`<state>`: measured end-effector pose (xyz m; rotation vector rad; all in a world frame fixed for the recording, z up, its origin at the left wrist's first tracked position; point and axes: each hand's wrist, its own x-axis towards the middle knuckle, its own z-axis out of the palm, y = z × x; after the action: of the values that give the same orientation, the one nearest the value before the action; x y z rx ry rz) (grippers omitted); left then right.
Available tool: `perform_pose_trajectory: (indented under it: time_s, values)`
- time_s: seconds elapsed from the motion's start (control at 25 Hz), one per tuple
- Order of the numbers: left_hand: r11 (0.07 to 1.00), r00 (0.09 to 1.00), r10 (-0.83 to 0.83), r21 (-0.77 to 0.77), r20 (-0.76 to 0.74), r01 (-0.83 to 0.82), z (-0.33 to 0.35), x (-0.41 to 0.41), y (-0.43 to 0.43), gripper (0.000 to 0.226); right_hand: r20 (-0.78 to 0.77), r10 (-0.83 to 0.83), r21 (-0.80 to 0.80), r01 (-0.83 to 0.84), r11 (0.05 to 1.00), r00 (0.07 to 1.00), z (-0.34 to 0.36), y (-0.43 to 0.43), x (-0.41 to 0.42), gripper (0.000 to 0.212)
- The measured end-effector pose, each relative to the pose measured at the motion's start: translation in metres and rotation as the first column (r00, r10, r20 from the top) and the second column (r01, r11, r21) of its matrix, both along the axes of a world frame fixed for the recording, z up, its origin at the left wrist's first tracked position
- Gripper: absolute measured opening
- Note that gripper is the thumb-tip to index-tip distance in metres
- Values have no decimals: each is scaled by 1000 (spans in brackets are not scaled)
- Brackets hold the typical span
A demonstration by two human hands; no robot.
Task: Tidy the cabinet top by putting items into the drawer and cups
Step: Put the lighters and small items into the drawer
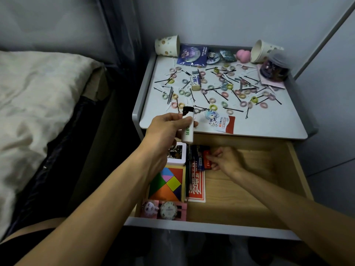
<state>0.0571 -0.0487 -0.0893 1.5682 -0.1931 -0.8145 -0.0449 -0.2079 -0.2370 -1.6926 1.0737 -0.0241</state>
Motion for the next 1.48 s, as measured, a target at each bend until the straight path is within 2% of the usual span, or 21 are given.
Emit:
perform_pose_trajectory:
  time_s: [0.12,0.24,0.36,0.44,0.52,0.56,0.6,0.64,0.68,0.72,0.76,0.8,0.84,0.88,1.0,1.16,1.48]
  values:
    - [999,999,-33,25,19,32,-1,-3,1,11,73,51,-38,-48,998,996,27,9,-11,21]
    - [996,997,-78,35,2,77,-3,-6,-1,15,260,159,-12,-161,987,953,78,25,-33,14]
    - [972,974,-227,60,21,226,-7,-17,-4,16,401,201,43,-237,971,894,116,37,-56,18]
    - [937,938,-344,75,46,340,-9,-27,-5,15,425,183,77,-237,969,886,122,42,-63,15]
    - [918,917,-394,82,66,389,-12,-33,-6,15,425,162,99,-224,970,891,115,43,-63,12]
    - [911,907,-407,120,105,395,-15,-34,-5,16,412,167,108,-230,967,896,109,44,-61,11]
    - [890,877,-436,241,203,387,-20,-33,-5,19,384,182,114,-243,963,905,101,43,-61,11]
    - [834,797,-498,442,342,331,-25,-30,-3,21,339,205,116,-257,959,918,92,40,-62,11]
    - [736,665,-583,651,466,189,-32,-25,0,25,278,224,116,-264,957,934,82,35,-64,11]
    - [611,544,-671,791,504,20,-37,-21,3,31,209,228,119,-256,959,951,71,28,-66,12]
    - [482,503,-736,873,453,-81,-42,-16,8,41,136,215,120,-231,965,967,60,20,-68,15]
    - [369,528,-768,924,362,-98,-47,-10,12,50,68,187,108,-194,975,980,50,12,-67,17]
    - [295,576,-770,954,274,-60,-52,-6,15,58,13,153,83,-153,985,988,41,4,-65,18]
    - [266,614,-759,964,216,-10,-55,-4,17,61,-20,120,60,-118,991,993,35,-2,-62,19]
    - [283,620,-752,959,221,0,-62,2,17,64,-33,53,30,-52,998,998,22,-10,-45,22]
    - [234,548,-805,971,226,-58,-57,2,16,61,-69,16,-65,-21,998,998,7,-10,-31,19]
    - [290,477,-824,951,306,-110,-57,7,11,41,-66,18,-150,-28,988,998,-1,-9,-23,21]
